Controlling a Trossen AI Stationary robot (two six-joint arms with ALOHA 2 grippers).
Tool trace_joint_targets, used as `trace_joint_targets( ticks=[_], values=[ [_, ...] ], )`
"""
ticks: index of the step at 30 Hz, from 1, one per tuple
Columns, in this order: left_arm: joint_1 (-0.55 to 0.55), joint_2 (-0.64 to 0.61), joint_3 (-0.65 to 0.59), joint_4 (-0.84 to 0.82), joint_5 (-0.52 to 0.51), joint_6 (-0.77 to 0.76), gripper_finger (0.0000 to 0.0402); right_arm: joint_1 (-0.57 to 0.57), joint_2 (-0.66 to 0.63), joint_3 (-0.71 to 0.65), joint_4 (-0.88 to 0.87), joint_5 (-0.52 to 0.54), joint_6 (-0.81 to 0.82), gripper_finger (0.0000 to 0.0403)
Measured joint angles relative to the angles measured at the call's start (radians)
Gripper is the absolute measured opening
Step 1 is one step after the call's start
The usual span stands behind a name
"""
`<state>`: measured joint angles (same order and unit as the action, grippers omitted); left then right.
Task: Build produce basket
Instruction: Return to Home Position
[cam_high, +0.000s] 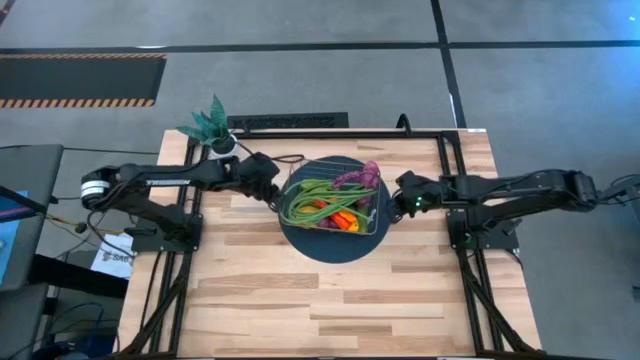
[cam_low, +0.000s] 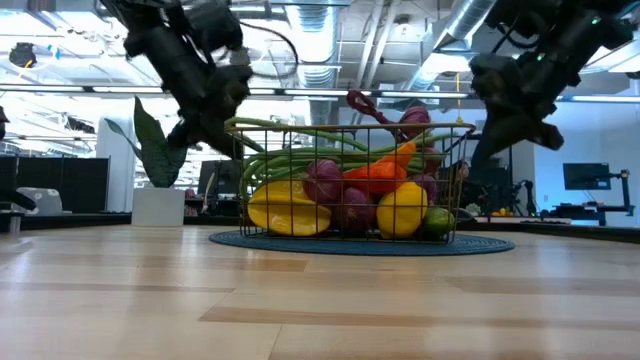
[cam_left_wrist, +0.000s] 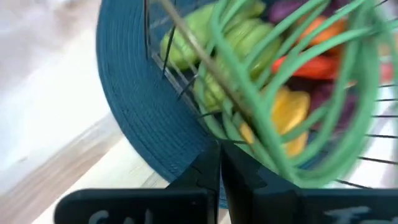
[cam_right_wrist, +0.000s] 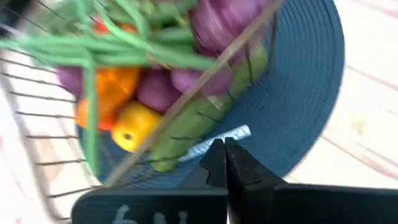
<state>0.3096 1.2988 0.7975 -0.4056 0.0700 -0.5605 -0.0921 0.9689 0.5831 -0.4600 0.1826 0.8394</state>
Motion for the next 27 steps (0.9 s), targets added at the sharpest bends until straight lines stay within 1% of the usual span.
trace_joint_targets(
  ticks=[4,6,9,11,13,16,20,24,27],
  values=[
    [-0.015,-0.137,0.001,-0.029,-0.046,0.007,0.0,0.006,-0.105,0.0,0.004,0.014,-0.017,0.0002],
    [-0.038,-0.224,0.0,-0.071,-0.084,0.049,0.0,0.027,-0.175,0.0,-0.001,0.047,-0.039,0.0002],
    [-0.086,-0.343,0.001,-0.127,-0.123,0.104,0.0,0.065,-0.297,0.0,0.002,0.099,-0.082,0.0002],
    [-0.13,-0.404,0.0,-0.155,-0.13,0.134,0.0,0.097,-0.379,0.0,0.003,0.129,-0.111,0.0002],
    [-0.18,-0.45,-0.009,-0.156,-0.131,0.156,0.0,0.132,-0.459,0.0,0.029,0.136,-0.173,0.0002],
    [-0.264,-0.511,-0.083,-0.051,-0.141,0.179,0.0,0.192,-0.568,0.0,0.092,0.136,-0.278,0.0001],
    [-0.348,-0.573,-0.273,0.192,-0.211,0.164,0.0,0.263,-0.672,0.001,0.134,0.181,-0.371,0.0001],
    [-0.37,-0.627,-0.488,0.504,-0.198,0.091,0.0,0.32,-0.725,0.0,0.132,0.212,-0.405,0.0001],
    [-0.369,-0.667,-0.587,0.66,-0.182,0.061,0.0,0.357,-0.753,-0.028,0.143,0.213,-0.412,0.0001]
  ],
)
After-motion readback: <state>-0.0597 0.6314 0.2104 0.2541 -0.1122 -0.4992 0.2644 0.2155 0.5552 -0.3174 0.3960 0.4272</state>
